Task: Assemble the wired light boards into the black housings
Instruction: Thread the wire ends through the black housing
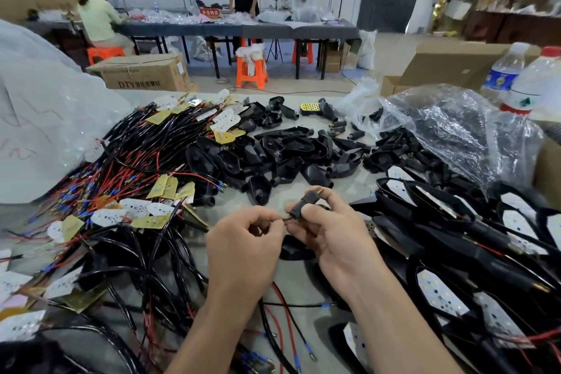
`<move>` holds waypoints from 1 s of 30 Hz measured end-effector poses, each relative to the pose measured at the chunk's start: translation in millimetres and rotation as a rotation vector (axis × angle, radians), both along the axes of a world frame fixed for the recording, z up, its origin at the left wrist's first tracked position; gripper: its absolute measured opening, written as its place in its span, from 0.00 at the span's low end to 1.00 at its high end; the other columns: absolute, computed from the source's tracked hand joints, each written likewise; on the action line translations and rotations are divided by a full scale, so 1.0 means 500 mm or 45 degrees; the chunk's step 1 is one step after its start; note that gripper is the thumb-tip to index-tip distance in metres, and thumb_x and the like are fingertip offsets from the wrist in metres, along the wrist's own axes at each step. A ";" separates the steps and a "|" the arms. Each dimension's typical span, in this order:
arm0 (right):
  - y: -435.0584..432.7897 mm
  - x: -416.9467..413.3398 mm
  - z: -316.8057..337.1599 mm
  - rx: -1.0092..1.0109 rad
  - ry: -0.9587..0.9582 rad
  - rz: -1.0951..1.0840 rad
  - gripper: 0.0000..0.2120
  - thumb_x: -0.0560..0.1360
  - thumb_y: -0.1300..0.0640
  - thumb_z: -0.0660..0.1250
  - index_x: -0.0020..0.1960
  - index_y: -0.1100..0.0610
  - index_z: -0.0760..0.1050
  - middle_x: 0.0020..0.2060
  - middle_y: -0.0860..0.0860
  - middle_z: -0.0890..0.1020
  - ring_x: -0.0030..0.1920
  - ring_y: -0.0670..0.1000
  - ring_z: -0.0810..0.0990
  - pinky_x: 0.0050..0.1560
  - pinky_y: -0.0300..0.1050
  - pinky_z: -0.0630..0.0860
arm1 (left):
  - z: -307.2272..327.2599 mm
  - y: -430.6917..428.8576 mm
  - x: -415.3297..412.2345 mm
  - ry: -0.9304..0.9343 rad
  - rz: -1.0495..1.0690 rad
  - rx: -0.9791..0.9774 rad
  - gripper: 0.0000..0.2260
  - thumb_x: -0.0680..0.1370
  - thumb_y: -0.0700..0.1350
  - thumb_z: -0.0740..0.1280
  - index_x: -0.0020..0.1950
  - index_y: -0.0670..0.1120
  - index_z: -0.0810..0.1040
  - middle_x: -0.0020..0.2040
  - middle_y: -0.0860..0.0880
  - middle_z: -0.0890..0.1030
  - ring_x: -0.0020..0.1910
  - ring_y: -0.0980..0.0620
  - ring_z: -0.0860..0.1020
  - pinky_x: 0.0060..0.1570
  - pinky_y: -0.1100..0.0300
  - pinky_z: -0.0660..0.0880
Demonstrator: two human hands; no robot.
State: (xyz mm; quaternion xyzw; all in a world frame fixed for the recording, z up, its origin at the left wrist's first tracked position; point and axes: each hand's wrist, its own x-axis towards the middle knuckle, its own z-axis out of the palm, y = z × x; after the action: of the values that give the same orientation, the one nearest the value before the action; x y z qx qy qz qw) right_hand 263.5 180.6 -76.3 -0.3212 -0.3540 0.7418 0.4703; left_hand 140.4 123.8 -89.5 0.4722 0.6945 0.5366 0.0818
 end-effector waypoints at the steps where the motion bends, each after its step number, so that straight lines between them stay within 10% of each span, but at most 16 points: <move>1: 0.000 0.000 0.000 0.003 -0.006 -0.005 0.12 0.79 0.73 0.61 0.51 0.57 0.75 0.43 0.59 0.85 0.40 0.53 0.85 0.43 0.43 0.83 | 0.001 0.000 0.000 0.003 -0.019 -0.007 0.10 0.71 0.44 0.77 0.36 0.60 0.84 0.33 0.67 0.81 0.35 0.65 0.80 0.35 0.74 0.70; 30: -0.014 0.000 0.008 -0.028 -0.011 0.084 0.08 0.77 0.72 0.66 0.49 0.60 0.75 0.42 0.61 0.83 0.37 0.53 0.82 0.40 0.41 0.80 | -0.004 0.011 -0.025 -0.302 0.033 0.047 0.13 0.70 0.46 0.80 0.39 0.66 0.85 0.32 0.60 0.84 0.33 0.58 0.83 0.34 0.64 0.78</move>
State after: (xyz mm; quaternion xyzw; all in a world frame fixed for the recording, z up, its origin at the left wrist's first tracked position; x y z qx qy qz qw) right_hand 263.2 173.8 -72.1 -0.3177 -0.3583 0.7593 0.4407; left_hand 128.0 129.3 -91.4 0.3980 0.6759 0.6024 0.1477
